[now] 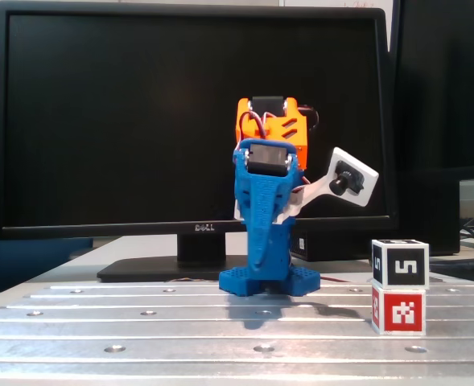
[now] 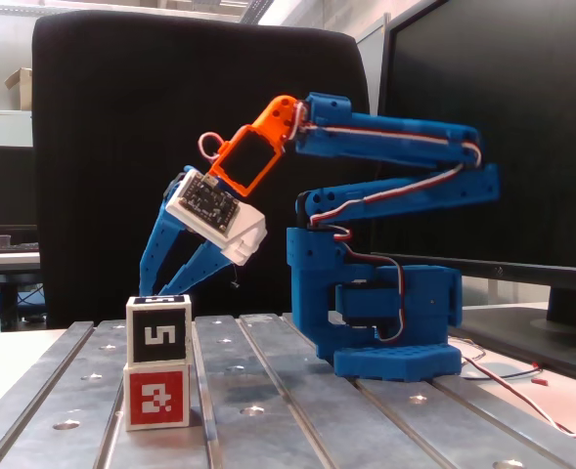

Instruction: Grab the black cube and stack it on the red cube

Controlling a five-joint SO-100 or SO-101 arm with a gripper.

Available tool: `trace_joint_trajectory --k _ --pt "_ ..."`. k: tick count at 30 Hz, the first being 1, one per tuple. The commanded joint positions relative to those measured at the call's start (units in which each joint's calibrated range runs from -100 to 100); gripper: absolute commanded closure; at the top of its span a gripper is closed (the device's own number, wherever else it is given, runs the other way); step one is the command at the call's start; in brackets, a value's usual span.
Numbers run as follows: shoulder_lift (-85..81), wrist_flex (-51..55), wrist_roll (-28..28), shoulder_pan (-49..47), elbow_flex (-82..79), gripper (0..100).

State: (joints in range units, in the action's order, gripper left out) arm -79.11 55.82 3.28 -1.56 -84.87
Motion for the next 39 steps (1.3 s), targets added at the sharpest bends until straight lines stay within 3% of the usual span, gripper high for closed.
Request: trace_joint_trajectory --k 1,14,36,39 --pt "-6.94 1.00 -0.18 1.74 -2.19 99" --pt "-18.97 7.15 -0.23 2.18 -6.90 99" --pt "-19.97 9.03 -0.33 1.96 -14.67 99" --pt "-19.97 9.03 -2.75 1.96 -14.58 99"
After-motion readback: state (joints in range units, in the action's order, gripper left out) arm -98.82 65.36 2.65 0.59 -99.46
